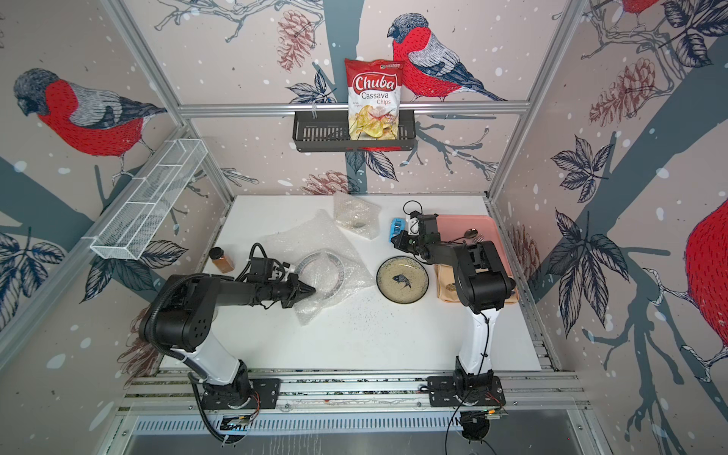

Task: Wrap dinner plates in bubble wrap
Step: Pull the tape from the tape cutter.

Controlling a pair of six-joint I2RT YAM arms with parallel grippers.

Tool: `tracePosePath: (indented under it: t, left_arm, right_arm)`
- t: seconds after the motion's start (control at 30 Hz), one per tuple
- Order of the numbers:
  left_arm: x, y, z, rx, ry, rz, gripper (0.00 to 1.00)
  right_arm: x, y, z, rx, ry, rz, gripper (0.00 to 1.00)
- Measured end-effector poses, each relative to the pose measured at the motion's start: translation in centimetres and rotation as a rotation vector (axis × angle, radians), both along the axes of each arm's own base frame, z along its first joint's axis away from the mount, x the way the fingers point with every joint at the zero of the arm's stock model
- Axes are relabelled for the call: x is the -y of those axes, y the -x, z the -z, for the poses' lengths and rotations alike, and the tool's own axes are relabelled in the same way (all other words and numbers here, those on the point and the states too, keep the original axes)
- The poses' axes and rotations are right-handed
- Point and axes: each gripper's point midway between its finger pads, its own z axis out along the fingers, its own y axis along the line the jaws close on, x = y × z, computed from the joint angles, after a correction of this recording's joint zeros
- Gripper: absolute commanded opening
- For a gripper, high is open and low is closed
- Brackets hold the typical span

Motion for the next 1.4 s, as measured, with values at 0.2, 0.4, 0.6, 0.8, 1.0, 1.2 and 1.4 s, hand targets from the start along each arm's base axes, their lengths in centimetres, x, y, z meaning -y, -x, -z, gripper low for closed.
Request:
tracePosePath:
  t: [0.2,0.4,0.6,0.8,1.0,1.2,1.4]
  left_arm:
    - [0.0,0.0,0.0,0.001,0.001,0.001,0.0]
    - [0.1,0.0,0.0,0.003,0.006,0.004,0.0]
    - [0.1,0.0,-0.1,0.008,0.008,0.005,0.0]
    - [0.2,0.0,-0.1,0.023,0.012,0.011,0.0]
    - [0.2,0.1,0.0,0.028,0.02,0.016,0.0]
    - [0.5,0.0,0.0,0.031,0.04,0.029,0.0]
    - [0.7,-0.1,0.0,0.031,0.052,0.036,0.0]
  right_arm:
    - [0.0,0.5,-1.2,-0.039,0.022,0.004,0.0]
    - [-0.8,1.7,-2.2,-0.095,0.022,-0.003,0.0]
    - [-2.1,3.7,-2.1,-0.154,0.051,-0.034,0.0]
    - [-3.1,5.7,-3.0,-0.175,0.069,-0.044,0.0]
    - [-1.9,7.0,-1.1,-0.233,0.135,-0.01,0.49]
    - [0.8,8.3,-4.4,-0.166,0.156,0.015,0.55]
    - [3.1,9.4,-5.8,-0.158,0.17,0.038,0.55]
